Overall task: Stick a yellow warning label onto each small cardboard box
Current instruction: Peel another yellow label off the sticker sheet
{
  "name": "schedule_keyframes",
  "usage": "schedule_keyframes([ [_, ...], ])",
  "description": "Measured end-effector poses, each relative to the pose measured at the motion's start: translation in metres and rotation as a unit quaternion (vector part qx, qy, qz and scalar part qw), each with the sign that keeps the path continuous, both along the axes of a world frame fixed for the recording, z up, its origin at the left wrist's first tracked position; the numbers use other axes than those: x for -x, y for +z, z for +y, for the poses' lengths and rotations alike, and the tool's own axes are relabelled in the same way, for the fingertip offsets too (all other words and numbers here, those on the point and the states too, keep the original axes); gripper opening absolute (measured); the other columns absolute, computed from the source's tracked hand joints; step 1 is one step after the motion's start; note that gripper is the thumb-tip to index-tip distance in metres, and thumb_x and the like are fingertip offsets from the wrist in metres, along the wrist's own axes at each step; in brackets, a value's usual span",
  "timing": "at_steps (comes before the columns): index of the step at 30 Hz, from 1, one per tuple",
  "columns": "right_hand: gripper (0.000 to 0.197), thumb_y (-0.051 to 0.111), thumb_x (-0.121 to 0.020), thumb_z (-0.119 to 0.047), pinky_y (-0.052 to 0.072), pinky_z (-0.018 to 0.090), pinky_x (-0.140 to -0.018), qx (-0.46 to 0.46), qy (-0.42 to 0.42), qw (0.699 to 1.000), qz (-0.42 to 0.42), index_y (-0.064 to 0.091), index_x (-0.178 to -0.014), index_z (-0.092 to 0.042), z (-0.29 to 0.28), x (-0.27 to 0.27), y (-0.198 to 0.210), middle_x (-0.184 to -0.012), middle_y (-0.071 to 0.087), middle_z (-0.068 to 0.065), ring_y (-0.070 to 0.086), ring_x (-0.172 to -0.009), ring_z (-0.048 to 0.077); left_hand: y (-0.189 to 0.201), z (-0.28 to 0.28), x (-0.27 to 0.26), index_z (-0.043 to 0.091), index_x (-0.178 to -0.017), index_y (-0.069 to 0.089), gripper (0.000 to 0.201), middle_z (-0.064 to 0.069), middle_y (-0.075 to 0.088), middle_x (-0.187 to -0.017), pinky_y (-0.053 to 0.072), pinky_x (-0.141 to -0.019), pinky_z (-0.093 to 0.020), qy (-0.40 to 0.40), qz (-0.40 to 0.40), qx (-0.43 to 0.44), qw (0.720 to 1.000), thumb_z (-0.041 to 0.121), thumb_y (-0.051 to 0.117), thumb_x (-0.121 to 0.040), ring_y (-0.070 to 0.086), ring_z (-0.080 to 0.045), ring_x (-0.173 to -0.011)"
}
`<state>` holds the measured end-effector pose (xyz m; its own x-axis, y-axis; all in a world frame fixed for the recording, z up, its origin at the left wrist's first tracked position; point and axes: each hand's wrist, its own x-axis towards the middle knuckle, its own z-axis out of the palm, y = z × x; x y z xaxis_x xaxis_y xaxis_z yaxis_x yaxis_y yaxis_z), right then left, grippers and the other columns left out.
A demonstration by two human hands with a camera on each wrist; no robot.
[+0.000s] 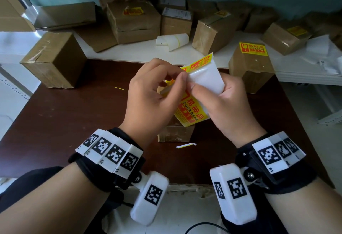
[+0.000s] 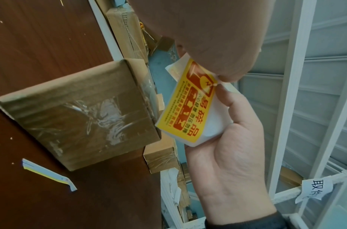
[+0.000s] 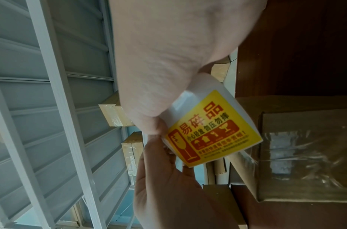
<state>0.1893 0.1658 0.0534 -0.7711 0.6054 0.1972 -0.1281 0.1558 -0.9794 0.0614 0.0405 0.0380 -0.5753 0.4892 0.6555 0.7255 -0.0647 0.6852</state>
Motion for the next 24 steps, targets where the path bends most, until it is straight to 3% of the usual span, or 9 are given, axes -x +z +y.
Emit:
schedule_keyframes([
  [6, 0.014, 0.073, -0.102, -0.002, 0.068, 0.043, -0.085, -0.011, 0.003, 1.000, 0.001, 0.078, -0.114, 0.004, 0.0007, 0.0005, -0.0017, -0.105, 0.082, 0.017, 0.082, -0.100, 0.028, 0.0008, -0.0002, 0.0014, 0.010, -0.093, 0.077, 0.011, 0.007, 0.066, -0.091, 0.044, -0.078, -0.017, -0.002, -0.009, -0.002, 1.000, 0.008, 0.073, -0.103, 0.060, -0.001, -0.083],
  [13, 0.018, 0.078, -0.098, -0.008, 0.068, 0.054, -0.089, -0.036, -0.010, 0.999, 0.005, 0.080, -0.116, -0.003, 0.0006, 0.0019, -0.0038, -0.107, 0.083, 0.013, 0.082, -0.102, 0.028, 0.0013, -0.0009, 0.0014, 0.008, -0.091, 0.077, 0.013, 0.002, 0.067, -0.089, 0.046, -0.076, -0.021, 0.003, -0.018, -0.011, 1.000, 0.007, 0.074, -0.103, 0.061, -0.006, -0.080],
  [18, 0.024, 0.082, -0.092, -0.020, 0.068, 0.046, -0.085, -0.032, -0.030, 0.999, 0.001, 0.080, -0.115, -0.013, -0.0007, 0.0031, -0.0011, -0.106, 0.084, 0.006, 0.082, -0.101, 0.022, 0.0021, 0.0000, 0.0014, 0.010, -0.092, 0.076, 0.012, 0.005, 0.065, -0.088, 0.044, -0.075, -0.016, 0.013, -0.023, -0.022, 0.999, 0.008, 0.074, -0.104, 0.059, 0.000, -0.078],
  [24, 0.026, 0.085, -0.094, -0.012, 0.068, 0.039, -0.084, -0.034, -0.030, 0.999, 0.018, 0.077, -0.119, -0.016, -0.0006, 0.0026, 0.0035, -0.111, 0.083, 0.004, 0.081, -0.103, 0.021, 0.0014, 0.0008, 0.0039, 0.008, -0.093, 0.077, 0.013, 0.002, 0.068, -0.087, 0.044, -0.074, -0.016, 0.018, -0.036, -0.032, 0.999, 0.011, 0.073, -0.104, 0.060, -0.001, -0.078],
])
